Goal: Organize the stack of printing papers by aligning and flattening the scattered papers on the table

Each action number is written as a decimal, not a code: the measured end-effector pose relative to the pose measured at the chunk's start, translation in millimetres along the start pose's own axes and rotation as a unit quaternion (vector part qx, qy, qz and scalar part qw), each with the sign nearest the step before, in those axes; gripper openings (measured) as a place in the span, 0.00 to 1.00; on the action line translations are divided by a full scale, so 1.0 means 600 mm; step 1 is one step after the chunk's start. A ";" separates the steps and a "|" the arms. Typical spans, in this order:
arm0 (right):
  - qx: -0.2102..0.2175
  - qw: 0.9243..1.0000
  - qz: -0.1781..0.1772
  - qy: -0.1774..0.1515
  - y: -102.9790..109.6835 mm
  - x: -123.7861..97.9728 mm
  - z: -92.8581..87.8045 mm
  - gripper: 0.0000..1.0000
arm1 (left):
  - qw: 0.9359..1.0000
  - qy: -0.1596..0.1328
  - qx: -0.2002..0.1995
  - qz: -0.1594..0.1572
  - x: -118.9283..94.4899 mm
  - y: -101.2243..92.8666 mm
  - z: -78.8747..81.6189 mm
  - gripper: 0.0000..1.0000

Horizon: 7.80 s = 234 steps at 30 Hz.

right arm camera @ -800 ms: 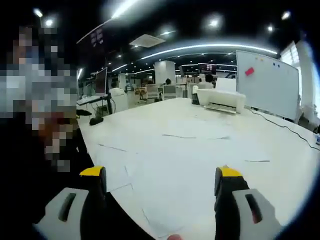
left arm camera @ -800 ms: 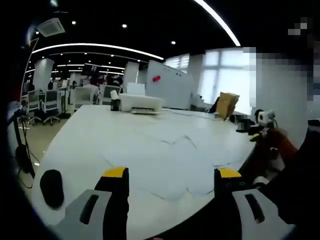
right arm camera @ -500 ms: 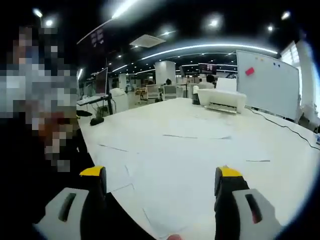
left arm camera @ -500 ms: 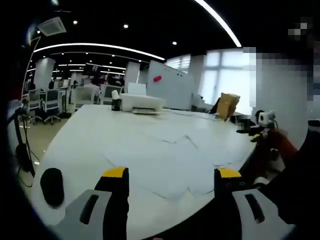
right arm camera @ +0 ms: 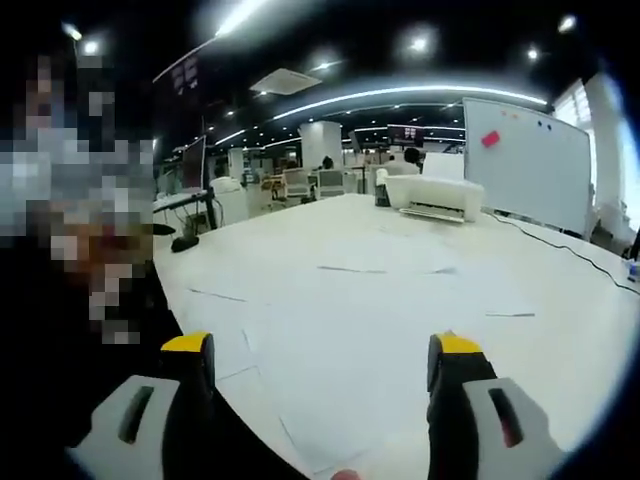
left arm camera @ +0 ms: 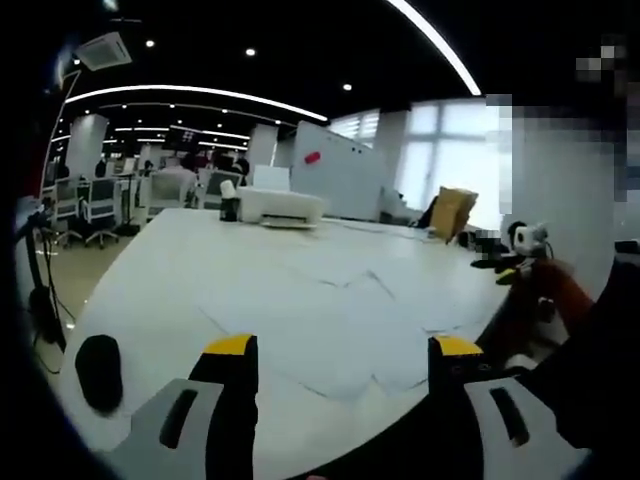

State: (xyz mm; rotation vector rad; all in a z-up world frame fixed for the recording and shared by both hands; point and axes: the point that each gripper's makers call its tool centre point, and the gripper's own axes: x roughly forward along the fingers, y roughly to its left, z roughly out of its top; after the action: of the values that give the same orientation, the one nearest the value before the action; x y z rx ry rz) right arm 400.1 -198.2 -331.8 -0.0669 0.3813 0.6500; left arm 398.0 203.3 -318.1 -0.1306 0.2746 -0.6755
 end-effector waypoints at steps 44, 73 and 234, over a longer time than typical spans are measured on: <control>0.017 0.998 -0.053 0.001 -0.061 0.015 0.004 0.84 | 1.000 0.005 0.007 -0.022 0.019 -0.018 0.000 0.71; 0.030 0.996 -0.078 0.005 -0.129 0.062 0.012 0.83 | 1.000 0.006 0.000 -0.020 0.016 -0.014 -0.008 0.71; 0.032 0.991 -0.132 0.009 -0.317 0.203 -0.074 0.59 | 0.999 0.023 -0.004 -0.027 0.035 -0.021 -0.019 0.70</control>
State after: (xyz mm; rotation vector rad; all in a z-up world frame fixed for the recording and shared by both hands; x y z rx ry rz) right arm 588.7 -287.2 -428.3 -0.0602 0.4033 0.3752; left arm 402.8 180.2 -330.9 -0.1305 0.3193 -0.7317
